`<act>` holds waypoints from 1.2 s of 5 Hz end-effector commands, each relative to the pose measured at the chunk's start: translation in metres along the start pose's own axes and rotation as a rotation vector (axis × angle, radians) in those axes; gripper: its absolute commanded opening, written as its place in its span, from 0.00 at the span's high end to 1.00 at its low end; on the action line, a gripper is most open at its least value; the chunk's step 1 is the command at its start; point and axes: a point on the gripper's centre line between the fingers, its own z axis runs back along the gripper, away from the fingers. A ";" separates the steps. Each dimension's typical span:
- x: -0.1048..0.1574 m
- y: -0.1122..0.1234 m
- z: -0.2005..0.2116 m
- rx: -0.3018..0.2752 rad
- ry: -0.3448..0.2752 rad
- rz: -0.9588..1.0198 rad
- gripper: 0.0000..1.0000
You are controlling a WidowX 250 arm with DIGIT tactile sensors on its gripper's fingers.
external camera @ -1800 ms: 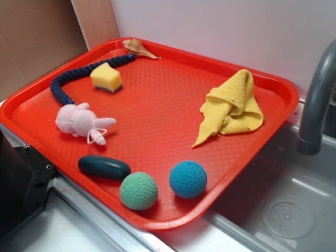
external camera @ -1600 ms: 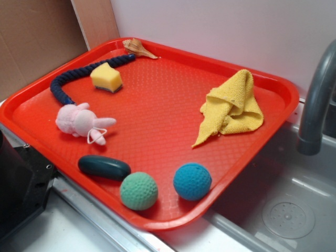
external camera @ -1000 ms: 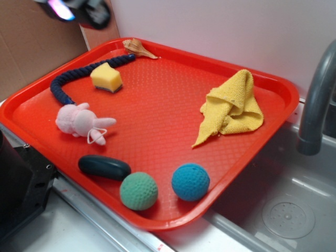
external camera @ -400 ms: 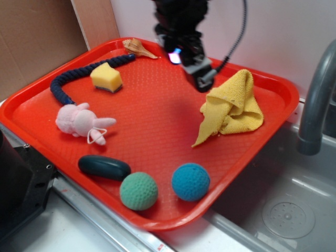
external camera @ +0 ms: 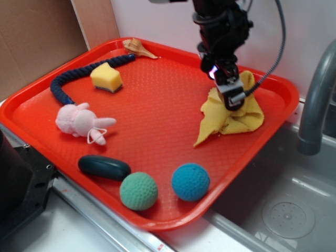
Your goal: Grab the yellow cloth.
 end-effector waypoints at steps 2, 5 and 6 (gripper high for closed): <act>0.013 -0.022 0.005 -0.021 -0.029 -0.134 1.00; -0.046 -0.009 0.050 0.103 0.032 0.153 1.00; -0.084 0.005 0.087 0.084 0.084 0.387 1.00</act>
